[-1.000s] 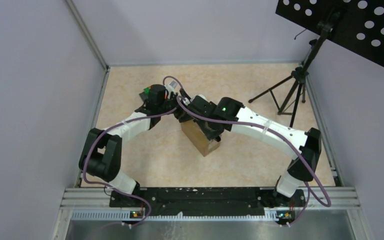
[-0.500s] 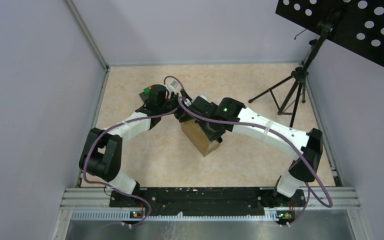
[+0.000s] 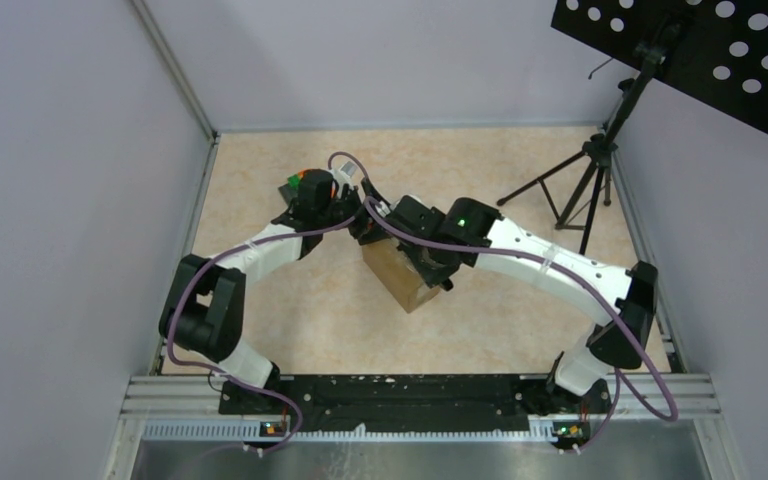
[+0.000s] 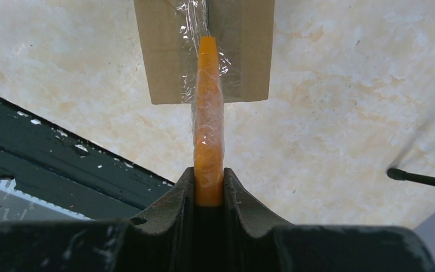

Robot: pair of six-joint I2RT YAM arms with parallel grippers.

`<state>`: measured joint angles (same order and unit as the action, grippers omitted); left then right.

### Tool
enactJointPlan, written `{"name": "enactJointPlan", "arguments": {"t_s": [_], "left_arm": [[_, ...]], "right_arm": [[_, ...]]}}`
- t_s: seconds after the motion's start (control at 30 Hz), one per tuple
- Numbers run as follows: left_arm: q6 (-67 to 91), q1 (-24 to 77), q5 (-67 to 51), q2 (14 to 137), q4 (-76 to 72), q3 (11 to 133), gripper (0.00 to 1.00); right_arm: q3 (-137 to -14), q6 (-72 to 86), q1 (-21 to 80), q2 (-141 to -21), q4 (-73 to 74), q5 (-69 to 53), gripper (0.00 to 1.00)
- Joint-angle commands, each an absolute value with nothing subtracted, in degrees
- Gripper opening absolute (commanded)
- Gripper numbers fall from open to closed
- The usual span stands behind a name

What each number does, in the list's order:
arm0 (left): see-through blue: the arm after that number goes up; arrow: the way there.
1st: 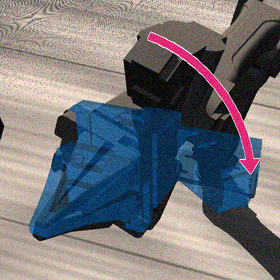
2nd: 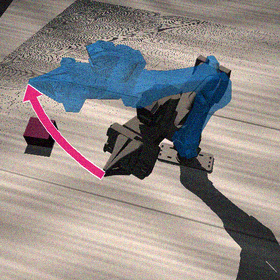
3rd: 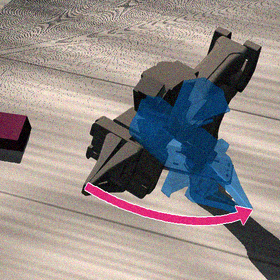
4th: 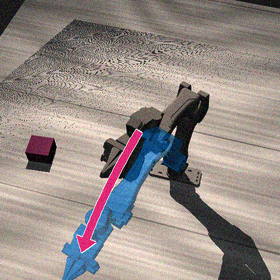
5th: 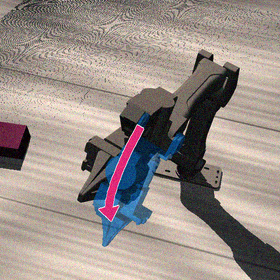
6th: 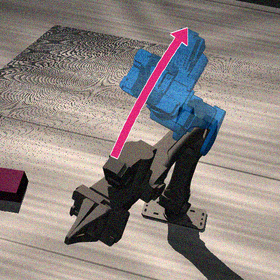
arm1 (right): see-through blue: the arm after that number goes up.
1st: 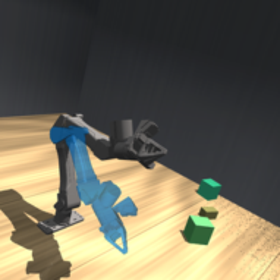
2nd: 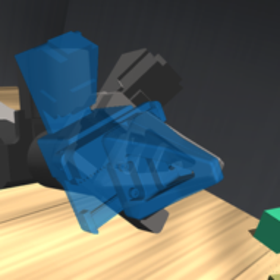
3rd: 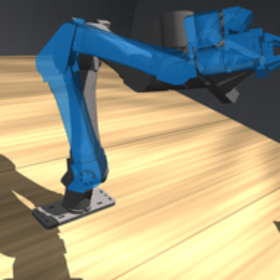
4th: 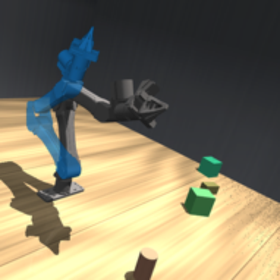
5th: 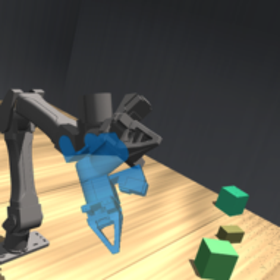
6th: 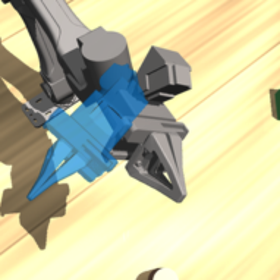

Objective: Unpack the express box

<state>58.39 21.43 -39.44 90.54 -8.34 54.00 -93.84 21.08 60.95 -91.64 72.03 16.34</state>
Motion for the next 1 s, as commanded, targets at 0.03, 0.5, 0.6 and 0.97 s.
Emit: {"name": "enactJointPlan", "arguments": {"t_s": [0.03, 0.5, 0.6, 0.97], "left_arm": [[55.55, 21.02, -35.89, 93.13, -5.89, 53.60, 0.76], [55.12, 20.53, -35.60, 93.91, -5.71, 53.70, 0.76], [55.03, 20.31, -35.64, 93.95, -5.71, 53.75, 0.76], [54.67, 19.81, -35.09, 94.11, -5.49, 53.26, 0.76]], "right_arm": [[-92.43, 21.55, 61.05, -88.55, 78.12, 15.41, 0.00], [-91.78, 21.96, 61.55, -87.48, 81.04, 15.34, 0.00], [-91.76, 22.11, 61.61, -87.21, 81.55, 15.33, 0.00], [-90.91, 22.59, 62.09, -86.01, 83.20, 14.69, 0.00]]}}
